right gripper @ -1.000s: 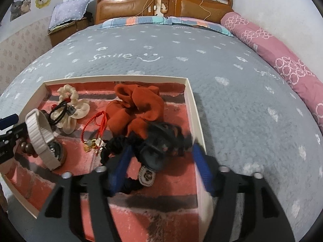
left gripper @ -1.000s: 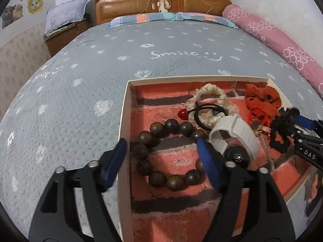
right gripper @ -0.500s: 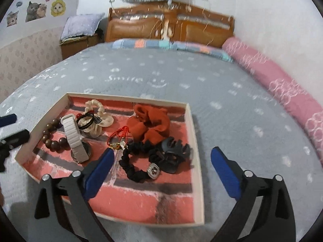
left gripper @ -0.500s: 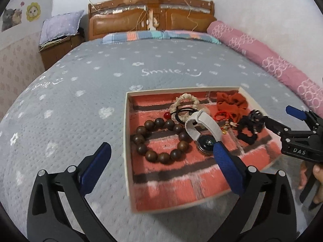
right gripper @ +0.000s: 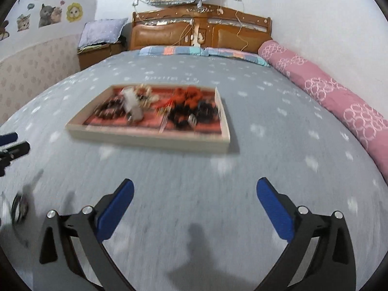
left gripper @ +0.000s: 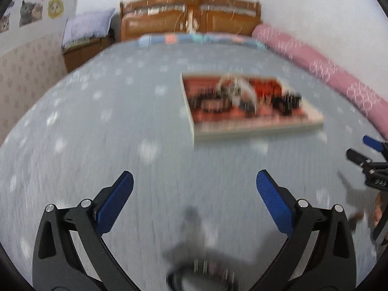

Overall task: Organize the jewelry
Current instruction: 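Move both tools toward the braided leather bracelet and dark beaded bracelet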

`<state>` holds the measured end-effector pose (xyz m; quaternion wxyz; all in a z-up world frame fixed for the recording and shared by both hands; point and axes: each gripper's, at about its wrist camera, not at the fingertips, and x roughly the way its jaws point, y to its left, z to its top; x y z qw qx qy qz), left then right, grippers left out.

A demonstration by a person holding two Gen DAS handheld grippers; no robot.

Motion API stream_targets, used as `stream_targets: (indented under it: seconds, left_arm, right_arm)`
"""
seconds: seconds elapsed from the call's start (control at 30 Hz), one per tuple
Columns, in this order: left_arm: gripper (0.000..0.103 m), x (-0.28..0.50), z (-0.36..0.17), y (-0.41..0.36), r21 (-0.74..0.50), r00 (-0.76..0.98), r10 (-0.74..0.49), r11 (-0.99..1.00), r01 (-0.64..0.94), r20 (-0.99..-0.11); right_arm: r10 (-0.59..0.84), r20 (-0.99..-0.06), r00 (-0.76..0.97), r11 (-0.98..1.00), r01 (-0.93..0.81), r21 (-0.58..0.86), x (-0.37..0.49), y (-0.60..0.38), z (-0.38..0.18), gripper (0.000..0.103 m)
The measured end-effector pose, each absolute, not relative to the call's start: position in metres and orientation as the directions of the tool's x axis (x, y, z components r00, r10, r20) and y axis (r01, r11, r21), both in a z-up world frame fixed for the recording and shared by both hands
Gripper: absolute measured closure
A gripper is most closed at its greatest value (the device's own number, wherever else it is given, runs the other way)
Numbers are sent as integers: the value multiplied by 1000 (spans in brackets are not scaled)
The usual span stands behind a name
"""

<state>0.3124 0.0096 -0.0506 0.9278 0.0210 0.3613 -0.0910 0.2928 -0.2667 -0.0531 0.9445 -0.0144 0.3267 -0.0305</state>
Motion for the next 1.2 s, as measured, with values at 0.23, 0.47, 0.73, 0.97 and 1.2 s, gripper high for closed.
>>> stream_targets:
  seconds: [0.23, 0.47, 0.73, 0.97, 1.2]
  left_arm:
    - [5, 261, -83, 35, -90, 640, -151, 988, 127, -753]
    - [6, 236, -96, 41, -98, 612, -150, 988, 118, -777]
    - [20, 229, -100, 35, -81, 610, -160, 985, 155, -776]
    - [20, 230, -100, 36, -91, 609, -170, 983, 159, -774]
    - [20, 231, -102, 34, -83, 605, -166, 983, 163, -778]
  right_arm:
    - [-50, -672, 739, 998, 65, -2, 235, -263, -70, 4]
    - [-34, -702, 711, 999, 43, -5, 206, -245, -86, 5]
    - [-32, -728, 685, 998, -11, -54, 203, -231, -93, 29]
    - [-23, -742, 670, 999, -10, -40, 206, -233, -97, 50]
    - [24, -755, 655, 999, -31, 4, 214, -238, -100, 63]
